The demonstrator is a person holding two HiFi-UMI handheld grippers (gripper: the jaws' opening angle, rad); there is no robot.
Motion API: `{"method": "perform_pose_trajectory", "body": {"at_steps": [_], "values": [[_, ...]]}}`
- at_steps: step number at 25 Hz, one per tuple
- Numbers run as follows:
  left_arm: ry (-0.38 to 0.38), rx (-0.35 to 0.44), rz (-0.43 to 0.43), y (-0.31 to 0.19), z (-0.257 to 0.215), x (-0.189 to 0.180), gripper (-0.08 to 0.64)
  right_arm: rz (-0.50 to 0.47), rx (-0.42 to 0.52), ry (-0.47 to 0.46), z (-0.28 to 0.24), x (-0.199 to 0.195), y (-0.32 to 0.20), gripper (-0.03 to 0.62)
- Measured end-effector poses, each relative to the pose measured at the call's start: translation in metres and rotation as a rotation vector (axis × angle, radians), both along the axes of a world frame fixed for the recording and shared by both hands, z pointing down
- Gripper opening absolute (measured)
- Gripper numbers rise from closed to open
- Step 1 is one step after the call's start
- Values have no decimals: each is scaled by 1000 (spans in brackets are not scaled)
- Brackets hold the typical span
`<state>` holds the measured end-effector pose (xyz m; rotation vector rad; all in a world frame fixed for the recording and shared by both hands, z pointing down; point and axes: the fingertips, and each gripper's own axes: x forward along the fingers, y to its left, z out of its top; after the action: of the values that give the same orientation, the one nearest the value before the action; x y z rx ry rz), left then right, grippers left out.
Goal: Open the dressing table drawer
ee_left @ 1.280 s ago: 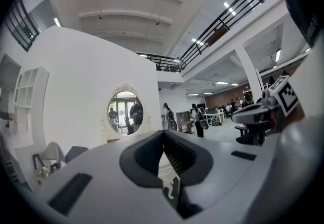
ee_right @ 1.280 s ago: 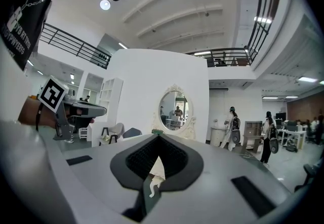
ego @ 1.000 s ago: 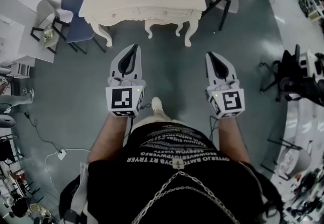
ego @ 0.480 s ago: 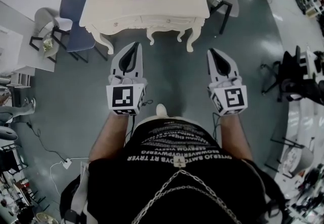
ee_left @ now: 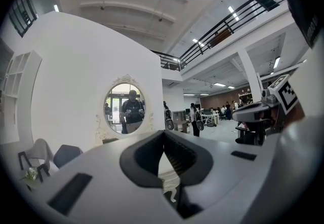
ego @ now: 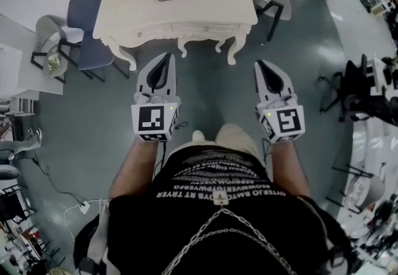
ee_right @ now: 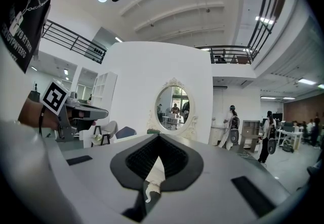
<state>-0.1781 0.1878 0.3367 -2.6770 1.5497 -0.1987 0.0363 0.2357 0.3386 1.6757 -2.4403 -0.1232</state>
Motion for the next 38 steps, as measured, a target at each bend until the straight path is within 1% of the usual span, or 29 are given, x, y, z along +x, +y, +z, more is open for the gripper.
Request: {"method": "perform_pose_trajectory", "body": {"at_steps": [6,10,13,17,26,34,38], "values": [[-5,-29,-8,-18,12,4,3,3,-25,-14,11,9,-20,2],[3,-38,-30,-40,16,6,3,-12,-31,-6,17,14,-42,2],[13,-56,-37,-57,18,16,3,-15,-40,-2,18,24,-62,2],[-5,-38,-41,-81,15,29,3,-25,-36,-11,18,35,-91,2],[-3,-47,-64,-133,19,39,3,-48,-48,-9,18,46,-148,2],[-2,-55,-72,-167,18,53,3,-66,-46,-11,14,58,-184,2],[2,-50,-82,-185,13,68,3,-77,-47,-9,11,71,-203,2]]}}
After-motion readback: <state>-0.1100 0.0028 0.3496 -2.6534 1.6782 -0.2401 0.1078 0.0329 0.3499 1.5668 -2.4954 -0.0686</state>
